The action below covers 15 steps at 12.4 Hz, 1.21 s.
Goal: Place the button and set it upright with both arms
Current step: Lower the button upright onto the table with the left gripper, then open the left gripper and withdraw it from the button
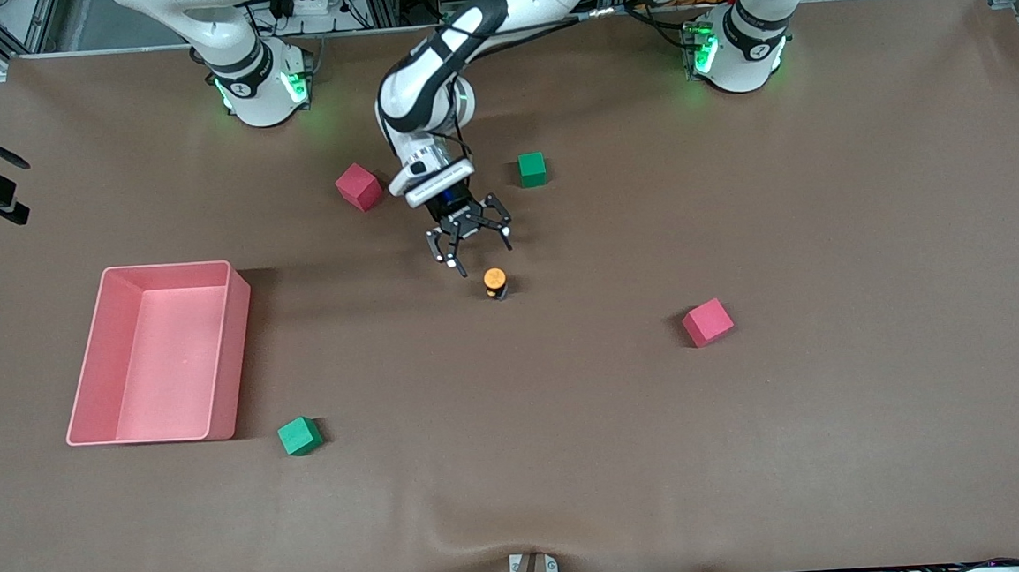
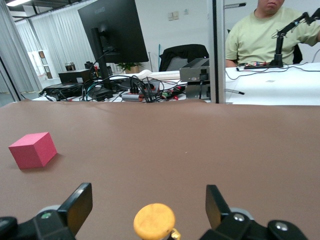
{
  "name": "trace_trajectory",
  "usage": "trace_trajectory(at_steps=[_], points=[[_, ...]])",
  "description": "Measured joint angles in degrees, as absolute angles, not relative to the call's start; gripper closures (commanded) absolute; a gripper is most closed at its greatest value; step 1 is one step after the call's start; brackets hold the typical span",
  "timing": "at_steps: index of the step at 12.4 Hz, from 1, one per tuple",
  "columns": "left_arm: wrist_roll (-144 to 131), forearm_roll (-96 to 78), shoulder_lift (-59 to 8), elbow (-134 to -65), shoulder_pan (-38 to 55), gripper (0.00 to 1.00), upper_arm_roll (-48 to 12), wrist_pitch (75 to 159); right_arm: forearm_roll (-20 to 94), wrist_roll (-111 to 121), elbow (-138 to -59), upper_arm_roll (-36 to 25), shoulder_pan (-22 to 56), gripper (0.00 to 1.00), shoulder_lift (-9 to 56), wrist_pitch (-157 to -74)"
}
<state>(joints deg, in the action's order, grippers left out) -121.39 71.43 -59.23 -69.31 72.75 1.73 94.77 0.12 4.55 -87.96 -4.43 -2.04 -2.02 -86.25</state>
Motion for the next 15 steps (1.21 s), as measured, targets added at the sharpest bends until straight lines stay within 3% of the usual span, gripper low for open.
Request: trace_trajectory(at_steps=[6, 15], points=[[-103.5, 66.0, -50.4, -68.4, 68.4, 0.0, 1.4, 94.6, 0.1, 4.6, -88.0, -4.3, -2.0, 0.0, -2.0, -86.2], [-71.0, 35.4, -34.0, -67.7, 44.5, 0.0, 1.4, 111.6, 0.1, 4.5, -87.9, -4.2, -2.0, 0.0, -2.0, -86.3]])
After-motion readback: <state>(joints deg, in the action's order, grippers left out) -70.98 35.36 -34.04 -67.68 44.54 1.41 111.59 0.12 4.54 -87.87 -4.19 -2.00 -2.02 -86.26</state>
